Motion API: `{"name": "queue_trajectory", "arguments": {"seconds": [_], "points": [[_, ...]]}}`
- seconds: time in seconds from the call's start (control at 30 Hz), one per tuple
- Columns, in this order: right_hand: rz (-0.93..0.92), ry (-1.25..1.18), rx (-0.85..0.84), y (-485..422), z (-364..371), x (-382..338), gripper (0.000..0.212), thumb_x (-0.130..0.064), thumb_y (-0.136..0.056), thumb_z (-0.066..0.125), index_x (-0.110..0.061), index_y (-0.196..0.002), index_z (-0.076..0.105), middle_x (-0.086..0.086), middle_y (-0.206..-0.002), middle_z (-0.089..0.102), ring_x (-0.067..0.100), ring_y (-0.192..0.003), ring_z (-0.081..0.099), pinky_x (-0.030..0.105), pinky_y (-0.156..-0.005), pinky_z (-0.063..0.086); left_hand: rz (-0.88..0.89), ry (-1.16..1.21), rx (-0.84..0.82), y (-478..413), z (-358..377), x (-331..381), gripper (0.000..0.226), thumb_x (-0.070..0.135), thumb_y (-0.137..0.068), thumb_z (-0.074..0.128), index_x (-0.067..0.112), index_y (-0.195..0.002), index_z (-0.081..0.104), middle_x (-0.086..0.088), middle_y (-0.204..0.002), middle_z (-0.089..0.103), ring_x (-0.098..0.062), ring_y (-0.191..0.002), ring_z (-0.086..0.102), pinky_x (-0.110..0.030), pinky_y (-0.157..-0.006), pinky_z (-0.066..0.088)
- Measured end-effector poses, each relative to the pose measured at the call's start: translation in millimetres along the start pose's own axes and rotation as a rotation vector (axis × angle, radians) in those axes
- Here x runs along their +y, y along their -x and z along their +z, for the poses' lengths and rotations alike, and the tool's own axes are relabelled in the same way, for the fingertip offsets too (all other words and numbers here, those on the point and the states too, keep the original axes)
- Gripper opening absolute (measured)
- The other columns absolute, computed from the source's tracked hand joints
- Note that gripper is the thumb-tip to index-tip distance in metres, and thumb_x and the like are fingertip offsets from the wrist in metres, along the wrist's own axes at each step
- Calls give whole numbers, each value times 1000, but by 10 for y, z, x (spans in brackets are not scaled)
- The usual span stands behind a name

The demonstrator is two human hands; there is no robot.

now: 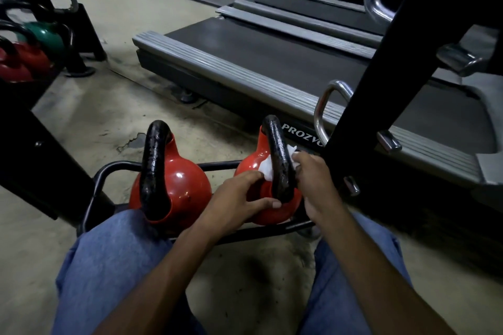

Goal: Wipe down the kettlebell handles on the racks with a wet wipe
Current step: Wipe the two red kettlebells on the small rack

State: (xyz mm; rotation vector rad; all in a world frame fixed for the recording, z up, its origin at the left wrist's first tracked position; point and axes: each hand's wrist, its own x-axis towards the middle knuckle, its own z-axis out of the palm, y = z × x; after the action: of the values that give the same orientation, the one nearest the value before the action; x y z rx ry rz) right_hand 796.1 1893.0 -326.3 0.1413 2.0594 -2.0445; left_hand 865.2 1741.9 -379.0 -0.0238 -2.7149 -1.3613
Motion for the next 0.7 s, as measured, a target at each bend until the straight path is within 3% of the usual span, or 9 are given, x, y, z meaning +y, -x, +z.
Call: {"name": "queue_trajectory", "arguments": {"seconds": [0.1,0.17,0.23,0.3,0.4,0.53,0.63,0.7], "points": [[-188,154,66,281,-70,278,26,-28,-95,48,-14,-88,69,7,-84,70,20,-78,61,44,-78,50,3,-24,-30,-1,29,-41,65,66,-80,75,36,-136,61,20,-133,64,2,-123,57,-36,-107,48],[-374,301,128,525,-96,475,30,-25,-105,48,-23,-119,74,-5,-117,75,5,-109,66,35,-100,52,5,-27,-38,-9,21,-56,76,70,-79,72,38,-146,54,20,-144,58,0,-132,53,-40,-113,46],[-580,424,90,538,-149,562,37,-14,-109,48,-20,-143,61,-6,-148,59,-2,-138,50,19,-115,38,0,-13,-37,-12,-3,-47,77,64,-79,76,35,-147,54,18,-145,58,0,-132,53,-40,-114,45],[-818,630,-44,380,-243,512,40,-8,-108,47,-12,-146,58,2,-158,49,8,-149,41,23,-121,32,7,13,-69,0,-31,-34,73,49,-79,84,34,-144,56,17,-144,59,0,-131,53,-38,-114,45],[-1202,1102,-197,12,-313,229,31,-12,-100,51,-7,-126,67,10,-147,58,27,-147,45,47,-121,35,39,60,-117,37,-60,-23,61,24,-79,87,38,-132,60,19,-131,64,2,-123,58,-33,-109,49],[-1464,1717,-499,-147,-247,-89,33,-29,-103,38,-11,-102,65,9,-104,67,35,-119,59,57,-123,24,70,42,-48,28,-35,-50,51,6,-79,83,28,-122,65,11,-124,68,-5,-117,62,-34,-106,49],[-1587,1867,-615,-91,-190,-120,38,-32,-103,37,-6,-98,63,15,-92,65,38,-100,59,62,-117,32,94,55,-40,34,-15,-54,51,4,-79,79,31,-120,64,9,-127,67,-6,-120,61,-32,-108,47],[-1601,1898,-638,-39,-261,-92,39,-29,-104,34,-5,-100,64,17,-101,67,40,-107,60,62,-114,37,93,58,-56,34,3,-76,53,6,-81,80,23,-129,65,8,-133,66,-4,-125,60,-31,-111,46]]}}
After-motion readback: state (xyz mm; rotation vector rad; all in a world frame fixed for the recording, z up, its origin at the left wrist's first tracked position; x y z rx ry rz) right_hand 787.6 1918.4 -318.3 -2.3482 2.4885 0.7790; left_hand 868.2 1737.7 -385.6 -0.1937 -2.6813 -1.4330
